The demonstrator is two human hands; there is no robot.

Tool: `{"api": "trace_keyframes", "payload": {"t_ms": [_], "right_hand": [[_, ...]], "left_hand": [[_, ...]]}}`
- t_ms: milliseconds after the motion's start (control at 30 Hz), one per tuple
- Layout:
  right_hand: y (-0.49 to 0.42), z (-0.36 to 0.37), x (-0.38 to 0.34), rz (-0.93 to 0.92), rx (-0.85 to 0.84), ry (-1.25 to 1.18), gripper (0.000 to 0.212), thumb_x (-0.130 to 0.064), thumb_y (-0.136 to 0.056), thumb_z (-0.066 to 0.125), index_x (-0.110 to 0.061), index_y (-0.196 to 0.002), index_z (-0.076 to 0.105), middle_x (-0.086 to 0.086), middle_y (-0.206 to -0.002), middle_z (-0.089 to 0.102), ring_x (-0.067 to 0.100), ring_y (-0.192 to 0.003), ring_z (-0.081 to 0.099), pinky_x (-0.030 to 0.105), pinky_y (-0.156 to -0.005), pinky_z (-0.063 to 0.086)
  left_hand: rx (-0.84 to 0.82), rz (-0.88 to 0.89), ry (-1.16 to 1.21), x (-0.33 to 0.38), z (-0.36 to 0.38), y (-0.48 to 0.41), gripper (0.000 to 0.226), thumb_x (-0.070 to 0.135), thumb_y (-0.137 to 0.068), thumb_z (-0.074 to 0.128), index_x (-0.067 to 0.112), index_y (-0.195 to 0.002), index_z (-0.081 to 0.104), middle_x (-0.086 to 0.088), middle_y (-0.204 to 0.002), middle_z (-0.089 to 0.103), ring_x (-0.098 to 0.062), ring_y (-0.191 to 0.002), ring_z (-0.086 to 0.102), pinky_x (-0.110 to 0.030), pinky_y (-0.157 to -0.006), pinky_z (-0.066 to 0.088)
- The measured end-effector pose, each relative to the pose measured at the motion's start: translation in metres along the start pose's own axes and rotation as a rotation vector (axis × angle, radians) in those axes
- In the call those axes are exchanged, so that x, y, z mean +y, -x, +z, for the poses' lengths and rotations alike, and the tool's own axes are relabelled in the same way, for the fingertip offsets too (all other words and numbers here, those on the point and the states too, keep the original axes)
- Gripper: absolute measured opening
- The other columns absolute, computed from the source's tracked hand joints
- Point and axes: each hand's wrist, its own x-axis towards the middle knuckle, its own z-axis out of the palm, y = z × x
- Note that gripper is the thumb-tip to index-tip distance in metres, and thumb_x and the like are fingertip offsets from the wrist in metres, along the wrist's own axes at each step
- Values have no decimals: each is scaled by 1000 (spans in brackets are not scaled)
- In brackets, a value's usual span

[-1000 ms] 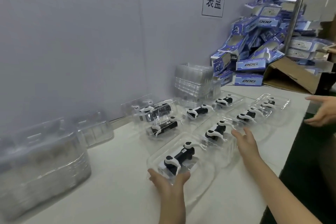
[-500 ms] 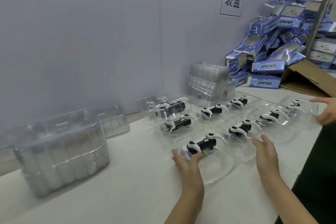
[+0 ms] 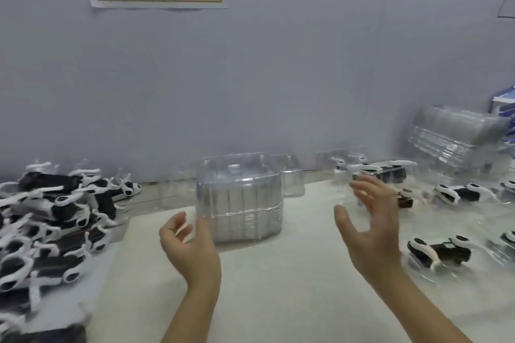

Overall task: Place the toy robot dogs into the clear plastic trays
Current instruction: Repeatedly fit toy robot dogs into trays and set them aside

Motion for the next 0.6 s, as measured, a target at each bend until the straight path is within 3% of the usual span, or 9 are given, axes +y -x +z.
{"api": "trace_keyframes", "payload": {"t_ms": [67, 167, 200, 267, 367, 433, 467, 533, 600], "right_hand": [[-7, 40, -1, 264, -207, -118, 54, -17, -82, 75, -46, -117, 46, -32, -128, 37, 2, -123, 44, 39, -102, 44], [-11, 84, 10, 767, -377, -249, 84, -44, -74, 78, -56, -138, 25, -11, -152, 22, 18, -140, 31, 49, -110, 34], [-10, 94, 16, 847, -391, -260, 100, -53, -67, 77, -54, -146, 15, -8, -159, 13, 22, -145, 22, 53, -114, 28], [-5, 111, 23, 885, -419, -304, 114, -60, -57, 75, -50, -149, 9, -8, -162, 10, 22, -148, 15, 49, -116, 23], [-2, 127, 26, 959, -389, -452, 96, -57, -53, 77, -44, -135, 29, 4, -145, 44, 21, -134, 43, 35, -102, 36], [-7, 129, 26, 986, -342, -452, 87, -56, -52, 78, -40, -124, 33, 5, -126, 57, 21, -119, 55, 35, -94, 43], [-9, 129, 26, 989, -326, -445, 86, -56, -53, 78, -40, -123, 33, 4, -121, 58, 22, -114, 57, 34, -90, 44], [-8, 124, 23, 1019, -276, -444, 85, -59, -54, 78, -41, -124, 34, 3, -116, 58, 21, -99, 59, 34, -79, 47], [-2, 116, 18, 1079, -229, -473, 83, -63, -53, 76, -40, -123, 38, 0, -104, 60, 18, -82, 60, 33, -64, 50]], "left_hand": [[-54, -200, -78, -2, -7, -33, 37, 23, -83, 73, 21, -114, 52, 5, -114, 52, -16, -104, 51, -26, -80, 39], [-202, -797, -2, -3, -11, -67, 62, 48, -78, 66, 17, -128, 46, -7, -121, 49, -28, -119, 47, -43, -95, 40], [-230, -999, 151, -3, -13, -72, 73, 49, -81, 61, 12, -140, 37, -13, -134, 45, -31, -128, 45, -52, -104, 34], [-248, -1179, 313, -9, -15, -77, 86, 48, -86, 55, 4, -151, 21, -16, -148, 37, -32, -137, 39, -57, -112, 23], [-338, -1149, 141, -11, -9, -77, 82, 48, -83, 56, -2, -143, 35, -14, -129, 52, -25, -123, 48, -44, -109, 30], [-388, -1100, 40, -6, -4, -72, 53, 37, -77, 60, -2, -113, 57, -10, -89, 53, -23, -82, 51, -33, -78, 43], [-392, -1076, 26, -5, -2, -69, 35, 29, -74, 60, 1, -95, 59, -8, -77, 49, -22, -67, 46, -31, -62, 41], [-386, -1030, 64, -4, 0, -63, 12, 17, -71, 58, 7, -77, 55, -6, -70, 49, -21, -59, 43, -27, -50, 37], [-342, -914, 241, -9, 4, -60, 13, 9, -72, 56, 6, -84, 58, -12, -84, 55, -24, -68, 48, -29, -57, 38]]}}
